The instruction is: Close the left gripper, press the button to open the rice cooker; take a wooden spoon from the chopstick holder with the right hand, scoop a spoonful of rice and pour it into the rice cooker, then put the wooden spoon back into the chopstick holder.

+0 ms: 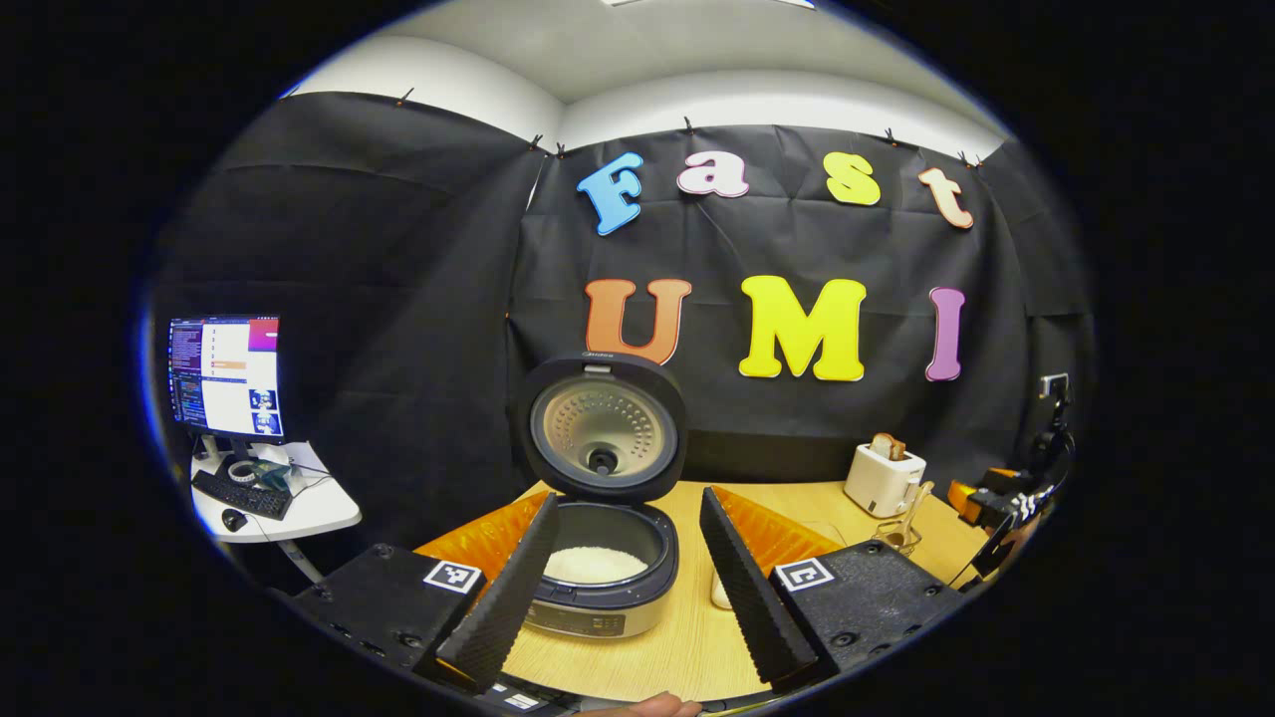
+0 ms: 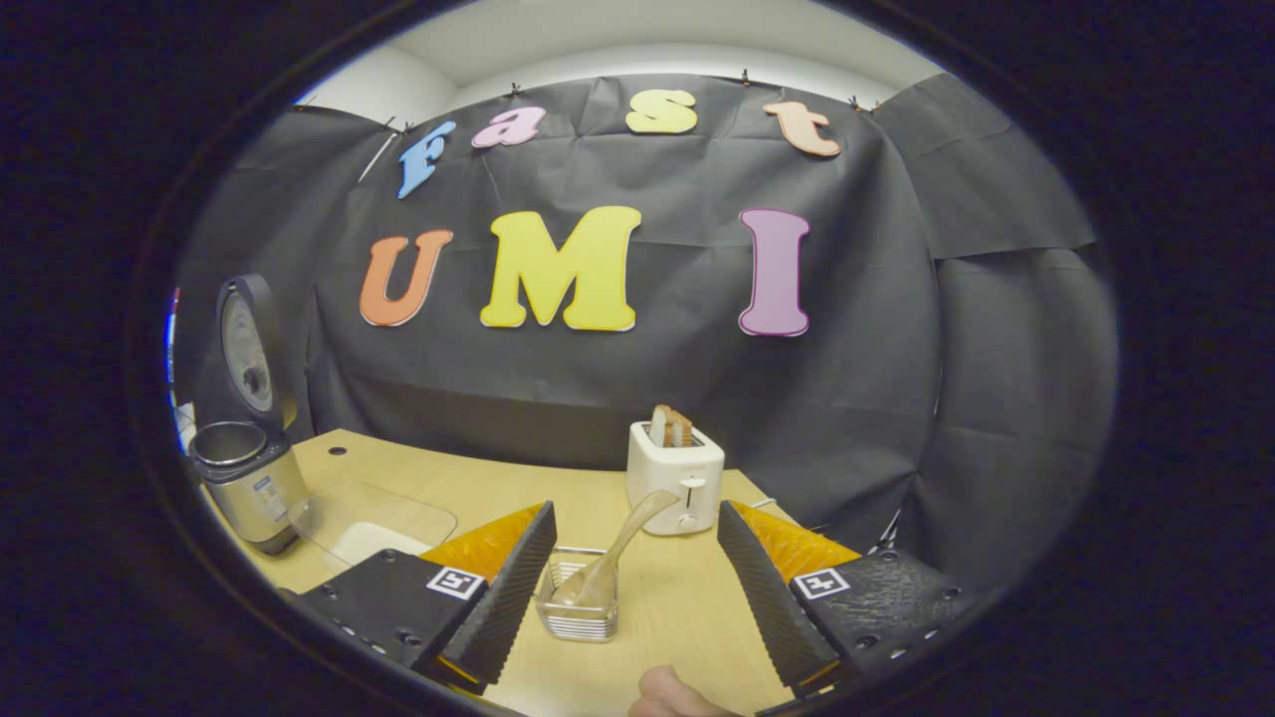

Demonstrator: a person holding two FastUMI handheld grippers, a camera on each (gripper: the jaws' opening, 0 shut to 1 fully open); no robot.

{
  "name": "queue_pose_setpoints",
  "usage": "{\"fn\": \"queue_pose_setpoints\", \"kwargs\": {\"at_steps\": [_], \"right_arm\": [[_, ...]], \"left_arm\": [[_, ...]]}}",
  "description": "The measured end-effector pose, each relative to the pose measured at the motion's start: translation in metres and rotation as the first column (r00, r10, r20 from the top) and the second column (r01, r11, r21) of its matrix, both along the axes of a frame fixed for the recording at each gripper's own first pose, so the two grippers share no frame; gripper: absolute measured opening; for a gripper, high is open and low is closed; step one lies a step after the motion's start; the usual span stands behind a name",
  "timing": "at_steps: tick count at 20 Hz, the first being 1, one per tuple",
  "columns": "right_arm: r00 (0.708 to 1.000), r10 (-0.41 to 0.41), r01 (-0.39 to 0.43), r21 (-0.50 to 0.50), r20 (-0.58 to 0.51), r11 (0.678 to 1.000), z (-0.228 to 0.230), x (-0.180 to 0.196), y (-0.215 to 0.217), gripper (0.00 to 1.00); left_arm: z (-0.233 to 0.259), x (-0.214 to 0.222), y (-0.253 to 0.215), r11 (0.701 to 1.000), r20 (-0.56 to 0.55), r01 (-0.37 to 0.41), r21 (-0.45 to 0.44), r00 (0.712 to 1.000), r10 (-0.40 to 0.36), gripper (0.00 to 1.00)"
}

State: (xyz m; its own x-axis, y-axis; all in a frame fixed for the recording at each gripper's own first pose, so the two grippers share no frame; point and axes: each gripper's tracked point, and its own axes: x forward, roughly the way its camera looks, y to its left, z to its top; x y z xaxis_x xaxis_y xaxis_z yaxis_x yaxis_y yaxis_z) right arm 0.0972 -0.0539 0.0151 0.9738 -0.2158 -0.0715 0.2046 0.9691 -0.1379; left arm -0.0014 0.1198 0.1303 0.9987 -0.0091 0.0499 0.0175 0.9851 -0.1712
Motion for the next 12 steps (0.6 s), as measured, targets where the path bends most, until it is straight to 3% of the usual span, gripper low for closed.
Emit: {"fn": "queue_pose_setpoints", "kwargs": {"at_steps": [7, 12], "right_arm": [[0.989, 0.146, -0.146, -0.002, 0.020, 0.989, -0.015, -0.053, 0.058, 0.96], [0.992, 0.115, -0.115, -0.004, 0.042, 0.993, -0.017, -0.057, 0.047, 0.95]], "left_arm": [[0.084, 0.032, 0.017, 0.999, 0.068, -0.030, 0.029, 0.997, 0.028, 0.91], [0.118, 0.095, 0.018, 0.996, 0.103, -0.051, 0.072, 0.994, 0.044, 0.91]]}}
